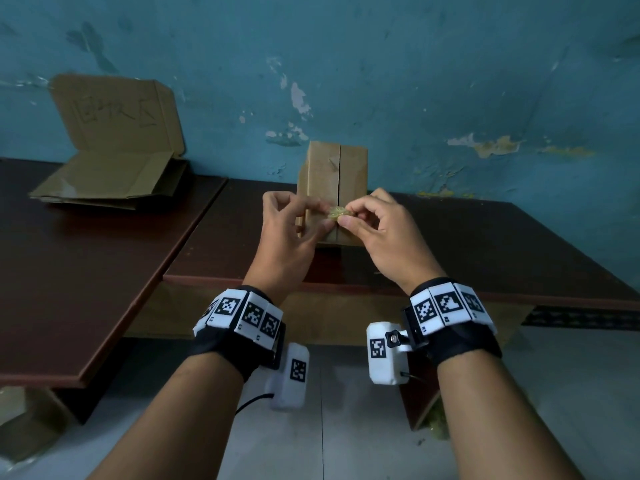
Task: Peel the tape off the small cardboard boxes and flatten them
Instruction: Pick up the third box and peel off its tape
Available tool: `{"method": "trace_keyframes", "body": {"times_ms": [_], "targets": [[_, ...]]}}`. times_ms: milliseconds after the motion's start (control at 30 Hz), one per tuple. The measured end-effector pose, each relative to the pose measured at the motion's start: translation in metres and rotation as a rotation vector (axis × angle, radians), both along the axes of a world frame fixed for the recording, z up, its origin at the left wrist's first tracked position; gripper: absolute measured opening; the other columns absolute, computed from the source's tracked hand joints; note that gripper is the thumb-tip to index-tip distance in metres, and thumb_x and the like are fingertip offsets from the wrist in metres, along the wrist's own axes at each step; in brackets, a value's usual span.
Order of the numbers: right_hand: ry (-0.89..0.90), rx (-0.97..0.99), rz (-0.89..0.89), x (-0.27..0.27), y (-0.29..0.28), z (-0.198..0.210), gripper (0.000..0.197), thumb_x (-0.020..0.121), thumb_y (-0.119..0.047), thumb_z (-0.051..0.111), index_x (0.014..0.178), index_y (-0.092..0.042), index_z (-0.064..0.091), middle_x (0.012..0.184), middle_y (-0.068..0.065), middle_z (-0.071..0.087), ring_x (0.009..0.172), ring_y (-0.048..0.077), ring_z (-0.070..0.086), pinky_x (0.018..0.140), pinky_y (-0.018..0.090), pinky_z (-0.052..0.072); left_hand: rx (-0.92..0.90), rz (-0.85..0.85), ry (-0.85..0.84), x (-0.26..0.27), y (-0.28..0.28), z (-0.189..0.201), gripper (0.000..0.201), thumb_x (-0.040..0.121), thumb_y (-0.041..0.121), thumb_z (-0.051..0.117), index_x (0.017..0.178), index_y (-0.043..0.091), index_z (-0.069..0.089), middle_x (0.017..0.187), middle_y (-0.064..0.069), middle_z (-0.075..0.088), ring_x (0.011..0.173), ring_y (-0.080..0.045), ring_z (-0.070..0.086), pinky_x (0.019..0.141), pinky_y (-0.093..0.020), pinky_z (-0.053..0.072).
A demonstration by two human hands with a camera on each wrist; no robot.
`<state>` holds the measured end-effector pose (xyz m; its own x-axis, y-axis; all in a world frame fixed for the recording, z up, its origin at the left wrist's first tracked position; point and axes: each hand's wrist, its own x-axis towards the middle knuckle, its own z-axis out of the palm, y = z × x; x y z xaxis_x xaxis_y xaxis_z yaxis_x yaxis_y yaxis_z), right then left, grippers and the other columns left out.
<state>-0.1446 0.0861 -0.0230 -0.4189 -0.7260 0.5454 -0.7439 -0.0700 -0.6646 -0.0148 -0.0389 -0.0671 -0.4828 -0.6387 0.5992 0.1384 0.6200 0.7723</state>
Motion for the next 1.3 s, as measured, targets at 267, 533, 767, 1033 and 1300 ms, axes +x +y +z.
{"method": "trace_keyframes", "body": {"times_ms": [267,533,767,1033,1300], "targets": [[-0.046,-0.05,0.025,0.005,0.001,0.001,0.042,0.083,-0.01,0.083,0.121,-0.023,0.068,0.104,-0.001,0.065,0.089,0.014,0.06,0.078,0.019,0.052,0.045,0.092,0.057,-0.001,0.002,0.0,0.006,0.098,0.026,0.078,0.101,0.026,0.073,0.116,0.008,0.04,0.112,-0.007,0.049,0.1,-0.041,0.056],[0.046,-0.098,-0.041,0.0,-0.009,-0.001,0.014,0.094,-0.009,0.078,0.107,-0.017,0.081,0.097,-0.002,0.066,0.086,0.01,0.063,0.081,0.02,0.052,0.042,0.007,0.05,0.002,0.007,0.0,0.024,0.092,0.039,0.079,0.106,0.034,0.061,0.12,0.005,0.041,0.119,-0.019,0.053,0.102,-0.05,0.056],[0.119,-0.018,-0.118,-0.004,-0.01,-0.009,0.011,0.103,-0.014,0.067,0.098,-0.013,0.077,0.097,-0.002,0.07,0.093,0.012,0.065,0.081,0.014,0.046,-0.071,-0.012,-0.073,-0.002,0.01,-0.004,0.043,0.095,0.01,0.079,0.111,0.047,0.063,0.126,0.004,0.035,0.125,-0.031,0.056,0.098,-0.035,0.061],[0.055,-0.062,-0.076,0.002,-0.008,-0.007,0.01,0.1,-0.01,0.067,0.102,-0.014,0.076,0.102,-0.002,0.068,0.092,0.008,0.063,0.083,0.015,0.049,-0.079,0.138,-0.037,-0.007,0.013,-0.001,0.013,0.097,0.023,0.08,0.105,0.031,0.072,0.114,0.02,0.036,0.119,-0.025,0.053,0.097,-0.024,0.055],[0.126,-0.044,-0.046,0.006,-0.011,-0.005,0.032,0.084,-0.008,0.088,0.113,-0.017,0.08,0.113,0.0,0.051,0.089,0.007,0.057,0.081,0.007,0.046,-0.014,0.148,-0.003,-0.003,0.005,0.003,0.007,0.097,0.029,0.079,0.098,0.03,0.072,0.109,0.009,0.043,0.114,-0.026,0.053,0.103,-0.05,0.053]]}}
